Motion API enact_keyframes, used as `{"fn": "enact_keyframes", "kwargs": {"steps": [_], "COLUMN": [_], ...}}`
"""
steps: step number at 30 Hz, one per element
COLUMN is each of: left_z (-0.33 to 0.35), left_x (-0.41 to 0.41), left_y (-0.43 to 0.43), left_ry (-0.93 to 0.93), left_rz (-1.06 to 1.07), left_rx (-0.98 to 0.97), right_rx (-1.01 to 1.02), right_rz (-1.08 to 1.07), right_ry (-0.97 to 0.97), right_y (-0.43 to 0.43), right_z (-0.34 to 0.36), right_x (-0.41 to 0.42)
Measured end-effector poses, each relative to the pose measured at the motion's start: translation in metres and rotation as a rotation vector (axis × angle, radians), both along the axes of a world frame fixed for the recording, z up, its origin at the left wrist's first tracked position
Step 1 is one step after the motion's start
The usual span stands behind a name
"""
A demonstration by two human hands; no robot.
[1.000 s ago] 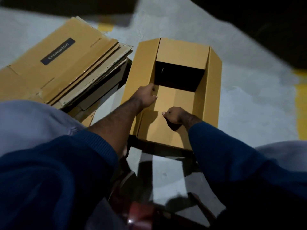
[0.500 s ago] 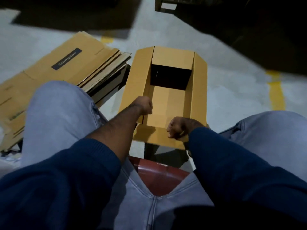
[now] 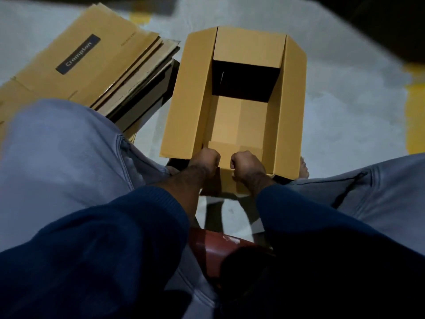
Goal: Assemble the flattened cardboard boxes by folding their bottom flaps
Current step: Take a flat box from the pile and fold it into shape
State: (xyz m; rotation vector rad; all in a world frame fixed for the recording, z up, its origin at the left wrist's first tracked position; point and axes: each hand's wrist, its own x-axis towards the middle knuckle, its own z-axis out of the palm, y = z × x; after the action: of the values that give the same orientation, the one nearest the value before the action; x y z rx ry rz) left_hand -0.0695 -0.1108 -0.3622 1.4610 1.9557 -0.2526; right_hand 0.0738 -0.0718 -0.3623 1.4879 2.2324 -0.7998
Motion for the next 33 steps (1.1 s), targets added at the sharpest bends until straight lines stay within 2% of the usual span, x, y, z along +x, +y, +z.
{"fn": "enact_keyframes", "kwargs": {"steps": [6, 11, 14, 16, 19, 22, 24, 26, 30, 31, 33], "left_z": [0.001, -0.006, -0.012, -0.017, -0.018, -0.017, -0.017, -0.023, -0.031, -0.034, -0.037], "left_x": [0.006, 0.003, 0.003, 0.001, 0.0, -0.002, -0.008, -0.014, -0.024, -0.028, -0.038], "left_y": [0.009, 0.005, -0.004, -0.007, -0.005, 0.0, 0.004, 0.007, 0.011, 0.012, 0.013], "left_ry": [0.091, 0.074, 0.177, 0.247, 0.284, 0.133, 0.05, 0.022, -0.027, 0.009, 0.111], "left_rz": [-0.032, -0.045, -0.122, -0.073, 0.123, 0.31, 0.339, 0.33, 0.319, 0.306, 0.311], "left_rx": [0.009, 0.048, 0.11, 0.107, 0.036, -0.037, -0.09, -0.097, -0.062, -0.027, 0.04], "right_rx": [0.047, 0.025, -0.031, 0.031, 0.159, 0.268, 0.253, 0.132, 0.047, 0.024, 0.054], "right_rz": [0.082, 0.079, 0.087, 0.126, 0.134, 0.064, -0.095, -0.311, -0.21, -0.215, -0.15], "right_ry": [-0.074, -0.029, -0.007, -0.105, -0.314, -0.379, -0.32, -0.229, -0.216, -0.182, -0.325], "right_y": [0.004, 0.004, 0.004, 0.006, 0.011, 0.012, 0.011, 0.014, 0.022, 0.025, 0.037], "right_z": [-0.005, -0.007, -0.009, -0.011, -0.014, -0.019, -0.025, -0.031, -0.029, -0.033, -0.051], "right_x": [-0.005, -0.002, 0.008, 0.021, 0.047, 0.056, 0.053, 0.054, 0.054, 0.057, 0.079]}}
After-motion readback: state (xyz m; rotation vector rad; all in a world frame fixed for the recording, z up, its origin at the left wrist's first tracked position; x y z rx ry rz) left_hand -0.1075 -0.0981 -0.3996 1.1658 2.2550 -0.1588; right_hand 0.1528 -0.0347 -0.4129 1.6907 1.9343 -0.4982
